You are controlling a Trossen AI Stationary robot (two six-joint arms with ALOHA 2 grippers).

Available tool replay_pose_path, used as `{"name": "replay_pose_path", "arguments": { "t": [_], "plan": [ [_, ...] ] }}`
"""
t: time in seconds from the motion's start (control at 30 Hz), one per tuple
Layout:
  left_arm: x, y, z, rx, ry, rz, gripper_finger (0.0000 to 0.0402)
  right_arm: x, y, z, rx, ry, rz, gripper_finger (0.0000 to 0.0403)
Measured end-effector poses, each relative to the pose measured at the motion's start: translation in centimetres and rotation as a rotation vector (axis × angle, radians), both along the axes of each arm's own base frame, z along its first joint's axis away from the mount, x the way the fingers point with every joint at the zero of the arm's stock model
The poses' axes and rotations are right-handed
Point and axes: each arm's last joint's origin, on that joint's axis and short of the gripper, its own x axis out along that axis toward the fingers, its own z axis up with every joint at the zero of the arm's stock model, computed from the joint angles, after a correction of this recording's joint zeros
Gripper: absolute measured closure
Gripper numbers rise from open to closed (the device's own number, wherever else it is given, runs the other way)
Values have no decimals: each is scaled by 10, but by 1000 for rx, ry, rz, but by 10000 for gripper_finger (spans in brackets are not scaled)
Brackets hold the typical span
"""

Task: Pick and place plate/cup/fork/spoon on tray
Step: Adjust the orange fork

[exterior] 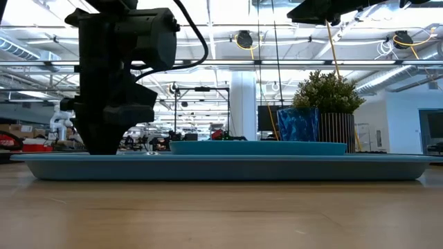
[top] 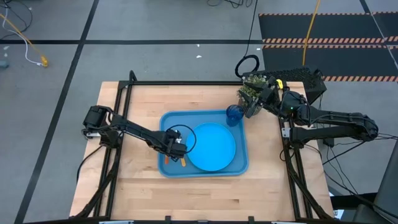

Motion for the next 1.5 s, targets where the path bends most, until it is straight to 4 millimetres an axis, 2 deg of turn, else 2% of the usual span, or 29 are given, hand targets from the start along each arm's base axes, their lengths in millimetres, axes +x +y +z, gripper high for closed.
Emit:
{"name": "replay_pose_path", "arguments": {
  "t": [1.13,1.5],
  "plan": [
    [0,0,-1,10,32,-166,273,0,0,0,-2,1,0,227],
    [0,0,0,17,33,-161,273,0,0,0,-26,18,-3,227]
  ]
}}
